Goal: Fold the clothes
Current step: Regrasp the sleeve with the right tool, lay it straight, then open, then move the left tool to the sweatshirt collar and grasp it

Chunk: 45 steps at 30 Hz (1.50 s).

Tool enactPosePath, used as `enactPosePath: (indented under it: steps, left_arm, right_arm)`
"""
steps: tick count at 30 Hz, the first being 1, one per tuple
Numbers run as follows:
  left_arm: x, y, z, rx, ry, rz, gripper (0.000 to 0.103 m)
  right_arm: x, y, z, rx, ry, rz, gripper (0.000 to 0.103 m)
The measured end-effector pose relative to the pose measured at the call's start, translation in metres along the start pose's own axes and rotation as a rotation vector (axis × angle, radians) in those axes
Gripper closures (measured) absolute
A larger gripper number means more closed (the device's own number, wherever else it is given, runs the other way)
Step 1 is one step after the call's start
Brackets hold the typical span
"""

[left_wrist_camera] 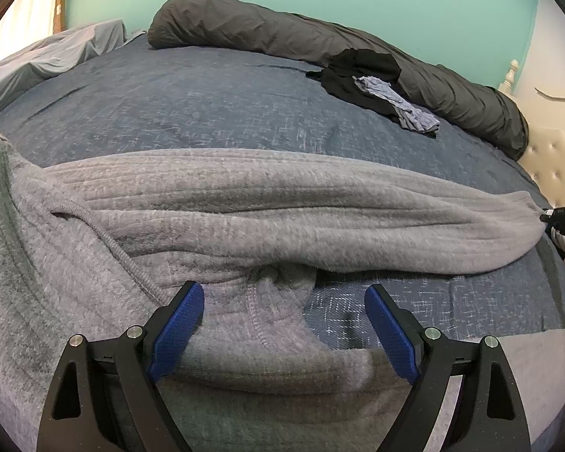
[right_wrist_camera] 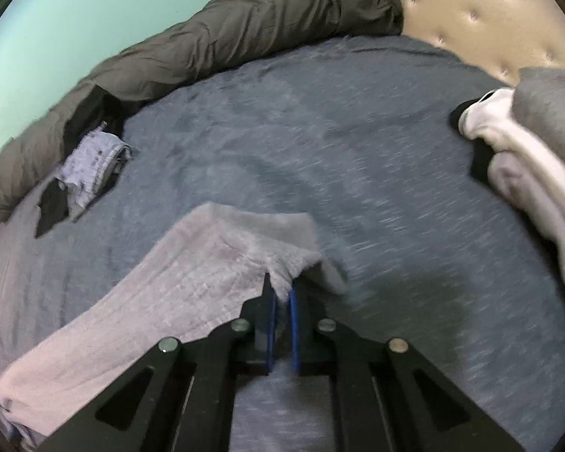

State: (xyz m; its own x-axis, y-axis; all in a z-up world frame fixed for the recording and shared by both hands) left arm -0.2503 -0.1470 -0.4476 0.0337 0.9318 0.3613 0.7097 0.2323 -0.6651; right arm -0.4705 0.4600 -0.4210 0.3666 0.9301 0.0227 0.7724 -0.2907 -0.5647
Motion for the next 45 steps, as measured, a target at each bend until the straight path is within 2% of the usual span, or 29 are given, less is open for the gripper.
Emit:
enactPosePath:
  steps: [2,4,5,9,10,15,17,18,21,24,26,30,34,36,40,45]
  left_arm:
    - [0.001,0.0,0.0,-0.002,0.001,0.002,0.013]
    - [0.001,0.0,-0.001,-0.001,0.006,-0.001,0.013]
    - [0.001,0.0,-0.001,-0.001,0.008,-0.003,0.013]
    - [0.001,-0.001,-0.006,0.002,0.02,-0.015,0.013]
    - [0.001,-0.002,-0.007,0.003,0.023,-0.019,0.013]
    - [0.001,-0.003,-0.013,0.011,0.04,-0.044,0.013]
    - [0.003,-0.003,-0.018,0.016,0.052,-0.051,0.013]
    - [0.004,-0.003,-0.02,0.018,0.057,-0.054,0.013]
    - [0.009,-0.002,-0.03,0.029,0.074,-0.057,0.013]
    - [0.013,-0.002,-0.041,0.039,0.077,-0.038,0.013]
    - [0.015,-0.002,-0.049,0.048,0.073,-0.022,0.013]
    - [0.007,-0.002,-0.067,0.068,0.058,-0.019,0.013]
    - [-0.009,0.001,-0.092,0.1,0.034,-0.034,0.013]
    - [-0.018,0.003,-0.103,0.104,0.008,-0.032,0.013]
    - [-0.041,0.006,-0.115,0.098,-0.026,-0.092,0.013]
    - [-0.068,-0.009,-0.132,0.069,-0.098,-0.069,0.013]
  right_arm:
    - [0.006,0.007,0.002,-0.018,0.0,0.001,0.097]
    - [0.005,0.021,0.013,-0.08,-0.007,-0.012,0.097]
    - [0.005,0.025,0.015,-0.083,0.026,-0.037,0.093]
    - [0.015,0.035,0.008,-0.043,0.109,-0.043,0.064]
    - [0.018,0.038,0.001,-0.03,0.14,-0.037,0.064]
    - [0.014,0.055,-0.046,0.066,0.13,0.027,0.063]
    - [0.003,0.07,-0.068,0.082,0.042,0.098,0.062]
    - [-0.005,0.081,-0.079,0.086,0.009,0.118,0.059]
    - [-0.038,0.111,-0.109,0.108,-0.075,0.129,0.056]
    - [-0.07,0.143,-0.14,0.127,-0.19,0.153,0.043]
    - [-0.095,0.171,-0.161,0.129,-0.288,0.153,0.041]
    - [-0.147,0.225,-0.189,0.099,-0.395,0.083,0.04]
    - [-0.182,0.256,-0.197,0.077,-0.452,0.019,0.04]
    - [-0.189,0.26,-0.199,0.093,-0.459,0.005,0.04]
    - [-0.202,0.254,-0.199,0.082,-0.512,0.014,0.04]
    - [-0.216,0.265,-0.198,0.056,-0.553,-0.02,0.04]
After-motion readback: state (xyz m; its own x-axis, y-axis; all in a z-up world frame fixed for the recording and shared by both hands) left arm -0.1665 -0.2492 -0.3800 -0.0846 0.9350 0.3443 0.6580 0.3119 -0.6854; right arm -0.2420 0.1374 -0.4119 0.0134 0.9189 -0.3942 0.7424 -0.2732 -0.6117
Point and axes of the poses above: each gripper's, at about its wrist camera, not at the fingertips, and z roughly the way its jaws point, x to its right, y to its underside, the point moved 9 cm from there along z, roughly the way its jaws point, and after that the axes turned 13 degrees about y, right-handed, at the moved point
